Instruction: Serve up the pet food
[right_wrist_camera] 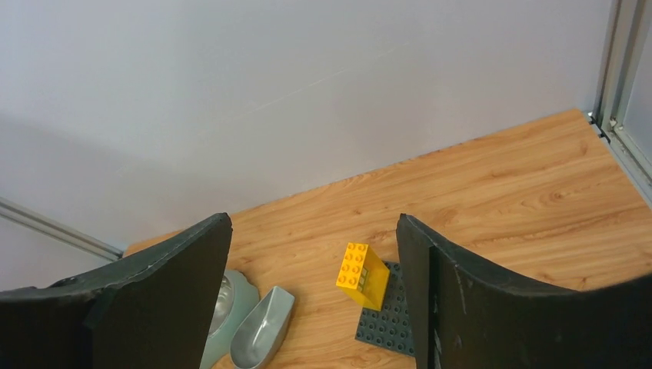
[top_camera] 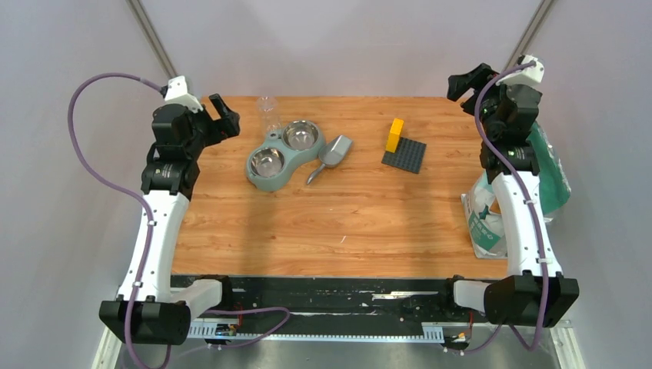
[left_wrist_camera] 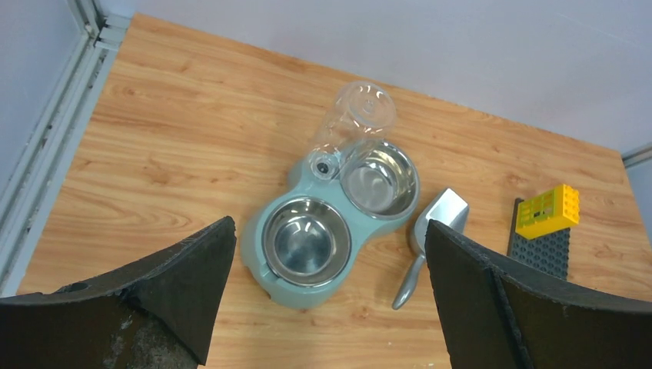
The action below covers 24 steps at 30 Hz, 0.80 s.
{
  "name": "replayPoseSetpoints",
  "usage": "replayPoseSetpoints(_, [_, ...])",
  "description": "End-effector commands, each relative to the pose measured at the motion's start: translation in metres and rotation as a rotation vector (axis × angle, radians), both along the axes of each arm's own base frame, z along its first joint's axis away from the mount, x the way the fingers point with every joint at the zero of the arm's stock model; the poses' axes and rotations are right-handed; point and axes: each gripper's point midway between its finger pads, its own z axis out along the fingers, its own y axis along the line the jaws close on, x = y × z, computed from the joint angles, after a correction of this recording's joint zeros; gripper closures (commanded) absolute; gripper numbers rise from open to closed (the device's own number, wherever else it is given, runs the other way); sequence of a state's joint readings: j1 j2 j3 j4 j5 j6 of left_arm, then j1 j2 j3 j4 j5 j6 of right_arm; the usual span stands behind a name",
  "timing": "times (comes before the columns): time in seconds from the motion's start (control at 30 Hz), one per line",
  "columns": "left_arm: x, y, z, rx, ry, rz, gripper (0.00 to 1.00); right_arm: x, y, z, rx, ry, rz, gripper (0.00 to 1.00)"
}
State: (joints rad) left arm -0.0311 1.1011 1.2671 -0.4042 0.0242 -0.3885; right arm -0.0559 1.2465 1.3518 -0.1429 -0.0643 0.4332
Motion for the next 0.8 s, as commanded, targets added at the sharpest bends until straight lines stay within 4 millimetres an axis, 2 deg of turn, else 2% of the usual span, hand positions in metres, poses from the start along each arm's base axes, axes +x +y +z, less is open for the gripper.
replayPoseSetpoints(0.0, [0.002,-0.008,0.001,0.006,-0.027,-0.051,0.00,0.000,-0.006,0.000,0.062,0.001,-0.038,0.20])
replayPoseSetpoints(0.13, [0.001,-0.019,-0.006,0.022,-0.038,-0.126,0.00,-0.001,-0.009,0.009,0.051,0.072,-0.055,0.13])
replayPoseSetpoints(0.23, [0.007,-0.022,0.002,0.025,-0.070,-0.142,0.00,-0.013,-0.019,0.042,-0.009,0.065,-0.092,0.07])
replayPoseSetpoints(0.33, [0.016,-0.034,0.021,0.014,-0.132,-0.213,0.00,-0.040,-0.039,0.088,-0.057,-0.007,-0.200,0.02])
replayPoseSetpoints(0.37, [0.022,-0.039,0.021,0.007,-0.135,-0.237,0.00,-0.051,-0.051,0.101,-0.067,-0.025,-0.261,0.01])
replayPoseSetpoints(0.4, [0.024,-0.049,0.031,-0.002,-0.177,-0.294,0.00,-0.064,-0.061,0.115,-0.077,-0.045,-0.317,0.01])
replayPoseSetpoints(0.43, [0.029,-0.054,0.030,-0.016,-0.180,-0.323,0.00,-0.075,-0.072,0.122,-0.089,-0.055,-0.378,0.00])
replayPoseSetpoints(0.47, [0.030,-0.066,0.039,-0.025,-0.224,-0.392,0.00,-0.088,-0.084,0.127,-0.103,-0.059,-0.447,0.00])
replayPoseSetpoints(0.5, [0.034,-0.072,0.037,-0.043,-0.226,-0.423,0.00,-0.100,-0.095,0.128,-0.119,-0.054,-0.513,0.00])
replayPoseSetpoints(0.53, [0.034,-0.080,0.045,-0.049,-0.271,-0.478,0.00,-0.111,-0.106,0.125,-0.134,-0.038,-0.578,0.00])
replayPoseSetpoints(0.57, [0.040,-0.085,0.041,-0.066,-0.265,-0.499,0.00,-0.124,-0.118,0.121,-0.149,-0.022,-0.655,0.00])
replayPoseSetpoints(0.63, [0.046,-0.095,0.041,-0.072,-0.282,-0.562,0.00,-0.147,-0.141,0.105,-0.173,0.026,-0.794,0.00])
replayPoseSetpoints(0.7, [0.053,-0.100,0.037,-0.078,-0.281,-0.591,0.00,-0.166,-0.154,0.088,-0.201,0.079,-0.860,0.00])
replayPoseSetpoints(0.77, [0.061,-0.105,0.035,-0.085,-0.282,-0.613,0.00,-0.175,-0.161,0.069,-0.201,0.142,-0.879,0.00])
